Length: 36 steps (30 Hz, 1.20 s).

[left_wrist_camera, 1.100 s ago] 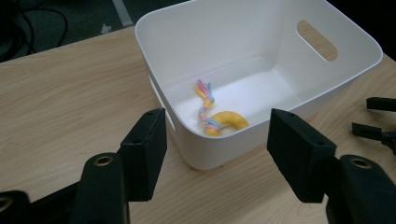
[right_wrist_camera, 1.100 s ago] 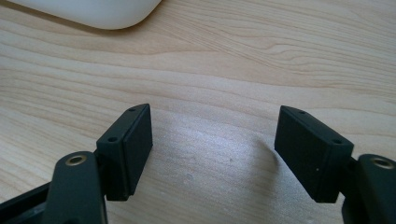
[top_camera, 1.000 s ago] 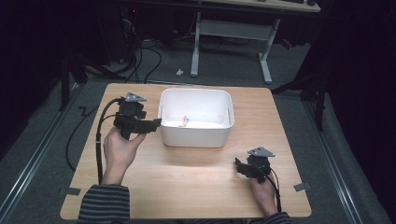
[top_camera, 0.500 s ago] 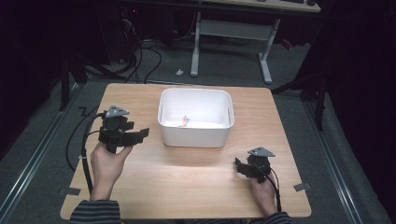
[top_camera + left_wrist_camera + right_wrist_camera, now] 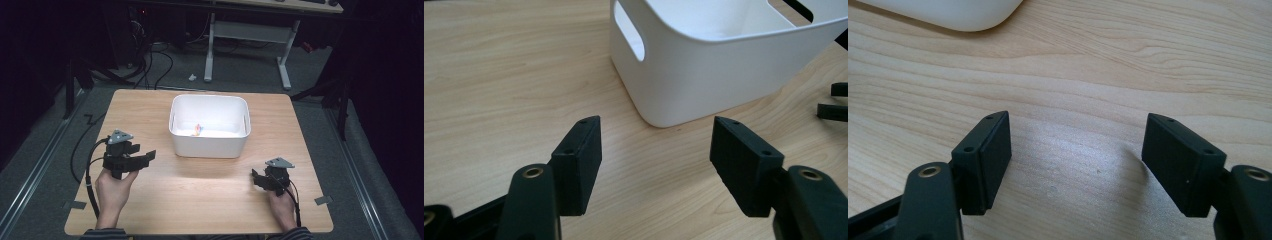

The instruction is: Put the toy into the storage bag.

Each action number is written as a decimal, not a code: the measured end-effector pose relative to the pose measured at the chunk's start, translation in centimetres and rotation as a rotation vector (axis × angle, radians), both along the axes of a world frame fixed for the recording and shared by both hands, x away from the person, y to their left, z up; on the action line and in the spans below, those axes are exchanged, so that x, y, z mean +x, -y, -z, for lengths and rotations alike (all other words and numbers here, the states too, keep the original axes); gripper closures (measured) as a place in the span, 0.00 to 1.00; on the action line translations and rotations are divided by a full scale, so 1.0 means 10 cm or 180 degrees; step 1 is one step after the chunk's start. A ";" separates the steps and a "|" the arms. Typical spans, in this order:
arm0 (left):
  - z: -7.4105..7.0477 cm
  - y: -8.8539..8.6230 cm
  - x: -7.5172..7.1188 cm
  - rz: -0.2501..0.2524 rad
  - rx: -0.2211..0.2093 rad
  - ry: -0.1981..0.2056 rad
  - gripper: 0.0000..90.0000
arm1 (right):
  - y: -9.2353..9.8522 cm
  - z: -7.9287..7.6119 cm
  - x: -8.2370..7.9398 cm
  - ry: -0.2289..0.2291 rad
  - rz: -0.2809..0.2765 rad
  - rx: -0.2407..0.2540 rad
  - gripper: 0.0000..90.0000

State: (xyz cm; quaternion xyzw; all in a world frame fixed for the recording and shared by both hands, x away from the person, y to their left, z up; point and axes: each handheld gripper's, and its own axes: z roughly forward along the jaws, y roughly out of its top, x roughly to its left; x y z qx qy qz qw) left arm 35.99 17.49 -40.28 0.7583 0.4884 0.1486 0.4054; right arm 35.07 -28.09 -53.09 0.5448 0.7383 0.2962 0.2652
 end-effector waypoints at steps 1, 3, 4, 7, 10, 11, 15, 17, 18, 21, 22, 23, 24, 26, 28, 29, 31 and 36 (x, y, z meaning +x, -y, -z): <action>0.03 0.00 -0.01 -0.0007 -0.0016 -0.0011 0.42 | 0.00 0.00 0.00 0.0008 -0.0005 -0.0005 0.31; 0.12 -0.01 -0.02 -0.0013 -0.0029 -0.0048 0.42 | 0.00 0.00 0.00 0.0001 0.0000 -0.0001 0.31; 0.14 -0.01 -0.03 -0.0015 -0.0029 -0.0054 0.42 | 0.00 0.00 0.00 0.0005 -0.0004 -0.0005 0.31; 0.28 -0.01 -0.05 0.0002 -0.0049 -0.0090 0.41 | 0.00 0.00 0.00 0.0002 0.0001 -0.0001 0.31; 0.41 -0.02 -0.07 -0.0017 -0.0022 -0.0101 0.40 | 0.00 0.00 0.00 0.0011 0.0000 -0.0007 0.31; 0.45 -0.02 -0.07 -0.0032 -0.0025 -0.0119 0.39 | 0.00 0.00 0.00 0.0012 -0.0002 -0.0010 0.31; 0.64 -0.04 -0.09 -0.0096 -0.0024 -0.0174 0.39 | 0.00 0.00 0.00 0.0011 0.0000 -0.0007 0.31; 0.74 -0.03 -0.11 -0.0122 0.0000 -0.0189 0.38 | 0.00 0.00 0.00 0.0001 0.0003 -0.0001 0.31; 0.78 -0.03 -0.11 -0.0122 -0.0002 -0.0191 0.38 | 0.00 0.00 0.00 0.0007 -0.0004 -0.0008 0.31; 0.99 -0.02 -0.10 -0.0067 -0.0101 -0.0282 0.36 | 0.00 0.00 0.00 0.0010 0.0003 -0.0007 0.31; 1.01 -0.01 -0.09 -0.0070 -0.0087 -0.0285 0.35 | 0.00 0.00 0.00 0.0014 -0.0004 -0.0014 0.31; 1.08 0.02 -0.09 -0.0076 -0.0032 -0.0284 0.35 | 0.00 0.00 0.00 0.0015 -0.0004 -0.0016 0.31; 1.11 0.03 -0.09 -0.0084 0.0003 -0.0281 0.35 | 0.00 0.00 0.00 0.0015 -0.0005 -0.0019 0.31; 1.19 0.07 -0.08 -0.0102 0.0114 -0.0258 0.34 | 0.00 0.00 0.00 0.0015 -0.0006 -0.0020 0.31; 1.25 0.11 -0.07 -0.0133 0.0229 -0.0218 0.33 | -0.01 0.00 0.00 0.0014 0.0001 -0.0015 0.31; 1.28 0.13 -0.07 -0.0171 0.0294 -0.0122 0.32 | -0.01 0.00 0.00 0.0015 0.0001 -0.0017 0.31; 1.30 0.15 -0.07 -0.0214 0.0369 -0.0033 0.31 | -0.01 0.00 0.00 0.0019 -0.0002 -0.0022 0.31; 1.34 0.19 -0.08 -0.0265 0.0503 0.0083 0.27 | -0.01 0.00 0.00 0.0004 -0.0017 0.0000 0.31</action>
